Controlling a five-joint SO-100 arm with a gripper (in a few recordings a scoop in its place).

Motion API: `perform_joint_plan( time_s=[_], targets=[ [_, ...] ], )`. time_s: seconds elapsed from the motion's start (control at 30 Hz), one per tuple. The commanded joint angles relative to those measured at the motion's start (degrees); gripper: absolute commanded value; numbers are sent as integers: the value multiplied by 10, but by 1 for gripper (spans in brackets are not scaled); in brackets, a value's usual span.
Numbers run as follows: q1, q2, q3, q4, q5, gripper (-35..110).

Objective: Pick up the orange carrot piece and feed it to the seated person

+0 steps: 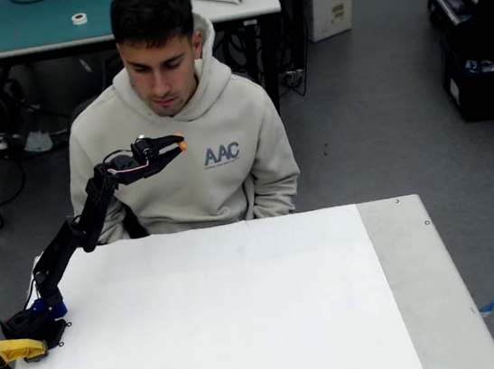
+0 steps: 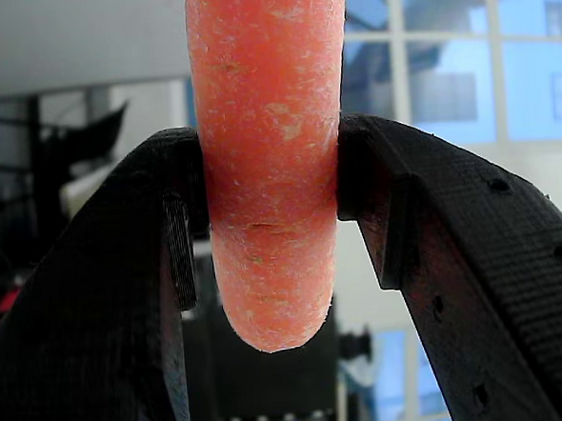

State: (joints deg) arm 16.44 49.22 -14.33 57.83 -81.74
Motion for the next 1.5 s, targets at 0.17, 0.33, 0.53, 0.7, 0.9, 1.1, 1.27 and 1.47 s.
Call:
perform_joint_plan(
  time_s=[0.17,0.33,0.53,0.7,0.9,1.1,1.27,1.47],
  targets=[
    [0,43,-51,-7,54,-3],
    [-11,43,-50,-7,69,-3],
    [-36,45,-50,-7,70,-3],
    [-39,67,-50,-7,71,-3],
    [-39,70,-50,-7,71,-3],
    [-40,96,-50,-6,71,-3],
    [-40,103,-50,-6,71,-3],
    [-40,103,-50,-6,71,-3]
  ],
)
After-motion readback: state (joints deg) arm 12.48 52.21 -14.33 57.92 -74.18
